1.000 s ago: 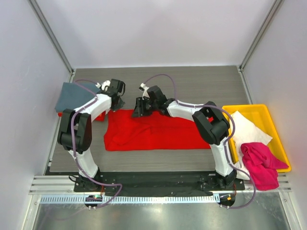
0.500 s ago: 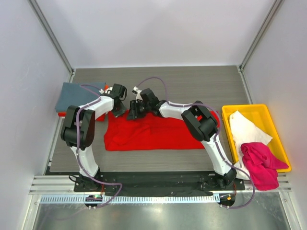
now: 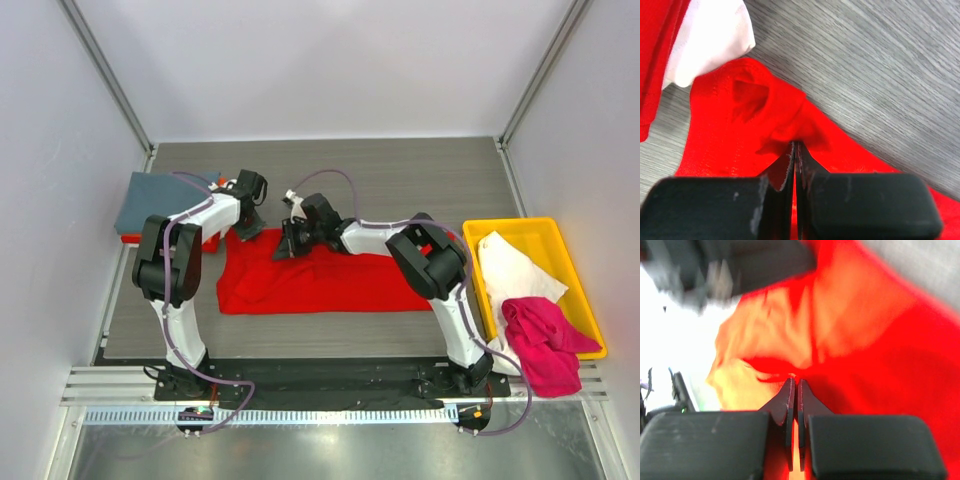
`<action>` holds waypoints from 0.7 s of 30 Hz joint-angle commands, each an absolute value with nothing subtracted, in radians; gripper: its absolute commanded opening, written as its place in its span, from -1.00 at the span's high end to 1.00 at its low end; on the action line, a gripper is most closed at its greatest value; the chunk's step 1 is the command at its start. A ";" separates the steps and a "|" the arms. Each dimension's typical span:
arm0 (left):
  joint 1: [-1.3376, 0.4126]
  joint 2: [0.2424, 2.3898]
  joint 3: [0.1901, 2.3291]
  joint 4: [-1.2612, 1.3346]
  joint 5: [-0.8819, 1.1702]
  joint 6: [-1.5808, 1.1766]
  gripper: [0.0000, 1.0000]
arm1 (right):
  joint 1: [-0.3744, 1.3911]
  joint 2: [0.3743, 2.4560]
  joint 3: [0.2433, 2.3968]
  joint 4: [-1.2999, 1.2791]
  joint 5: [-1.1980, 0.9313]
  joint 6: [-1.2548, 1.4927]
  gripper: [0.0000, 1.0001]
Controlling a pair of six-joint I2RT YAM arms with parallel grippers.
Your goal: Fold and stack the t-shirts
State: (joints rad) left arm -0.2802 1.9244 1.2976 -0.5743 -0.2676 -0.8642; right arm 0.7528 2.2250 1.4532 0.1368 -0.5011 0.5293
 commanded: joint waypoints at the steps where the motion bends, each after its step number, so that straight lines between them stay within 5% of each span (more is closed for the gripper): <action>1: -0.273 1.960 1.299 -0.620 -0.321 -0.874 0.99 | 0.761 2.074 1.346 0.261 -0.546 0.571 0.95; 21: -0.273 1.950 1.298 -0.624 -0.351 -0.867 0.99 | 0.761 1.737 0.936 0.241 -0.515 0.589 0.91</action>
State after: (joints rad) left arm -0.2802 1.9263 1.2995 -0.5785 -0.2962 -0.8650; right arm 0.7540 1.7912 0.9649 0.2317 -0.5320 0.5819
